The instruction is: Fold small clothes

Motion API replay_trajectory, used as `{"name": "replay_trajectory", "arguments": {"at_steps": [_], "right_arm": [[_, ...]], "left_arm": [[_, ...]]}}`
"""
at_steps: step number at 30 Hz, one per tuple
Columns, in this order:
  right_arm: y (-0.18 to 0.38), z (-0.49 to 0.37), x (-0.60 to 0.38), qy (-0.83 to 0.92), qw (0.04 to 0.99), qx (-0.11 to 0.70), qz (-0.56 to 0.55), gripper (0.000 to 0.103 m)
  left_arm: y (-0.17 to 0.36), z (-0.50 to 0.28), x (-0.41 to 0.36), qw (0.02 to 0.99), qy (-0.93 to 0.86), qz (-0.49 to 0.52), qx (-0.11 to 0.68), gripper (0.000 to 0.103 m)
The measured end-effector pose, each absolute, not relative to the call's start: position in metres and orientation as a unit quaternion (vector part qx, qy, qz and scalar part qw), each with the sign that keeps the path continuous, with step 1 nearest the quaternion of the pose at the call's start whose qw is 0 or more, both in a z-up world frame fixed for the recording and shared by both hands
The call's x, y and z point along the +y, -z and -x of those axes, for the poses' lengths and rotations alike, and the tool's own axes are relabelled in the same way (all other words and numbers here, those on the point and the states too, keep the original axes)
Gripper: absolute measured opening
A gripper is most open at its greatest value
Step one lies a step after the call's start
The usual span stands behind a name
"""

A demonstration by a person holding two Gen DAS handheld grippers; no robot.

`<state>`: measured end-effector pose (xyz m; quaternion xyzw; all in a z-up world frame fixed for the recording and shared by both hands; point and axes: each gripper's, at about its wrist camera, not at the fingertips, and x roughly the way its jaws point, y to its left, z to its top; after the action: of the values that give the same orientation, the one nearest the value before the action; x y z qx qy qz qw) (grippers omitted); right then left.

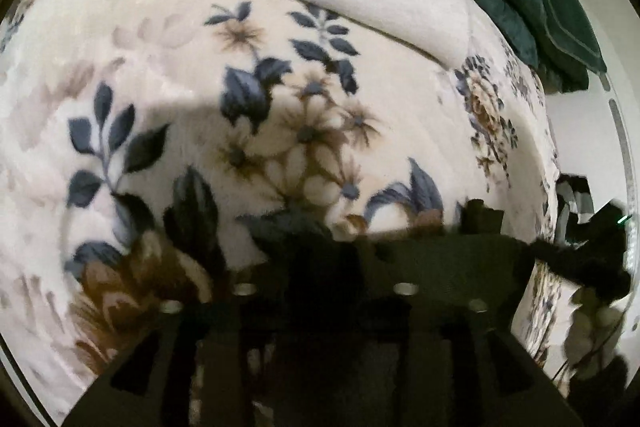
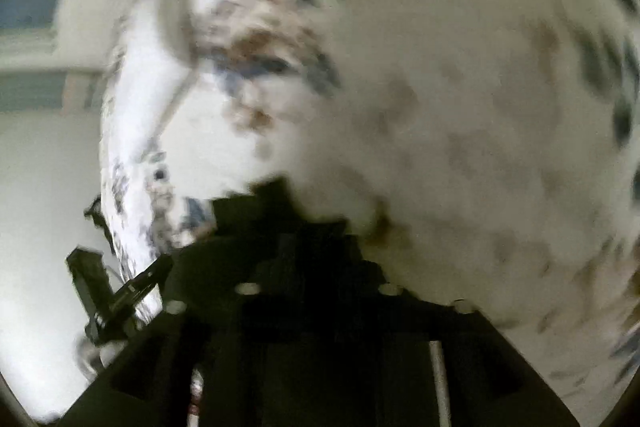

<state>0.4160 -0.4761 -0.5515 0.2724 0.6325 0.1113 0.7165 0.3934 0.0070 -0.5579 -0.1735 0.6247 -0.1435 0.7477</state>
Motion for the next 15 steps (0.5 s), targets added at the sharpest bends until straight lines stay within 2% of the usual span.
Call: {"name": "replay_trajectory", "arguments": {"at_steps": [1, 2, 5, 8, 11, 12, 14, 15], "right_arm": [[0.541, -0.423, -0.463, -0.142, 0.725, 0.629, -0.242, 0.069], [0.535, -0.430, -0.446, -0.179, 0.725, 0.631, -0.211, 0.071], [0.545, -0.457, -0.367, -0.272, 0.677, 0.683, -0.028, 0.071], [0.569, -0.466, -0.316, -0.328, 0.619, 0.710, 0.078, 0.071], [0.603, -0.466, -0.294, -0.355, 0.565, 0.731, 0.138, 0.070], [0.610, -0.466, -0.292, -0.365, 0.549, 0.740, 0.134, 0.066], [0.616, -0.473, -0.296, -0.381, 0.515, 0.764, 0.082, 0.036], [0.617, -0.478, -0.304, -0.393, 0.486, 0.780, 0.029, 0.034]], "left_arm": [[0.556, -0.392, 0.006, 0.750, 0.146, 0.174, 0.621, 0.053], [0.555, -0.391, 0.006, 0.753, 0.149, 0.176, 0.617, 0.054], [0.557, -0.386, 0.004, 0.755, 0.145, 0.173, 0.616, 0.054], [0.561, -0.380, 0.003, 0.755, 0.145, 0.171, 0.617, 0.054], [0.563, -0.378, 0.006, 0.753, 0.145, 0.180, 0.616, 0.054], [0.563, -0.379, 0.006, 0.752, 0.145, 0.182, 0.617, 0.054], [0.562, -0.380, 0.007, 0.752, 0.148, 0.183, 0.615, 0.054], [0.561, -0.380, 0.007, 0.754, 0.153, 0.182, 0.613, 0.054]]}}
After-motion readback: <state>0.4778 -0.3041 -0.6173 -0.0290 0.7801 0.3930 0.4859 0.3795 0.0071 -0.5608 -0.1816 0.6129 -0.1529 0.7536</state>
